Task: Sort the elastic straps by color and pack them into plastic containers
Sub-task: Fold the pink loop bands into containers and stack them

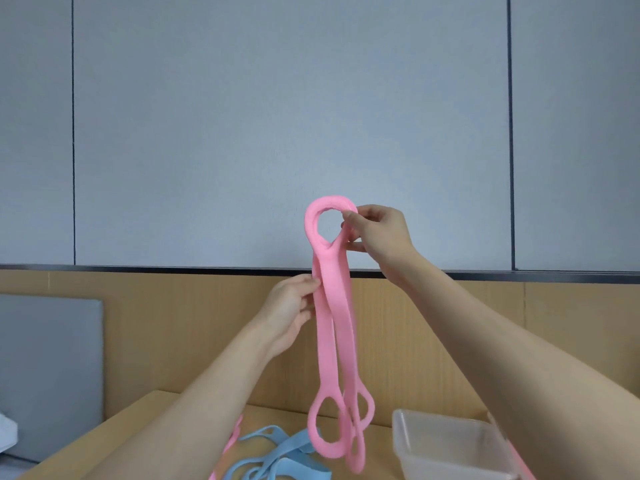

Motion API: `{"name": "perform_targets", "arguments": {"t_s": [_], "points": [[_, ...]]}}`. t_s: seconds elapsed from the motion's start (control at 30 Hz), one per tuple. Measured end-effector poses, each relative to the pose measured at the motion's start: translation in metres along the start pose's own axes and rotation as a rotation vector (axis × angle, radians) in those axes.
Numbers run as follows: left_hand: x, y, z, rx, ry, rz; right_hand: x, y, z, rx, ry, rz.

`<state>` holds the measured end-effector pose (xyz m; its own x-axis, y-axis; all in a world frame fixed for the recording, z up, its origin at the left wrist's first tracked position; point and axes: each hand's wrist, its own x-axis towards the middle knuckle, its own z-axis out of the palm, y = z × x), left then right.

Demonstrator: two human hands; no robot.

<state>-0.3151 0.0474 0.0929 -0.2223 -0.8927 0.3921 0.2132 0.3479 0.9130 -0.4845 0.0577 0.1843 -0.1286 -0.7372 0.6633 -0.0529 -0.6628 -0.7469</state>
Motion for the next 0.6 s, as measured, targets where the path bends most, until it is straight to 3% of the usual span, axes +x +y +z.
{"name": "perform_targets", "arguments": {"t_s": [0.27,0.43,0.6], "points": [[-0.003,0.005,0.022,-0.201,-0.081,-0.035,-0.002,-0.006,-0.016,0.05,0.03,0.082],[-0.004,0.007,0.037,-0.436,-0.229,-0.073,-0.003,-0.007,-0.018,0.053,0.065,0.122],[-0.003,0.008,0.049,-0.412,-0.277,-0.043,-0.005,-0.012,-0.017,0.069,0.087,0.142]]}}
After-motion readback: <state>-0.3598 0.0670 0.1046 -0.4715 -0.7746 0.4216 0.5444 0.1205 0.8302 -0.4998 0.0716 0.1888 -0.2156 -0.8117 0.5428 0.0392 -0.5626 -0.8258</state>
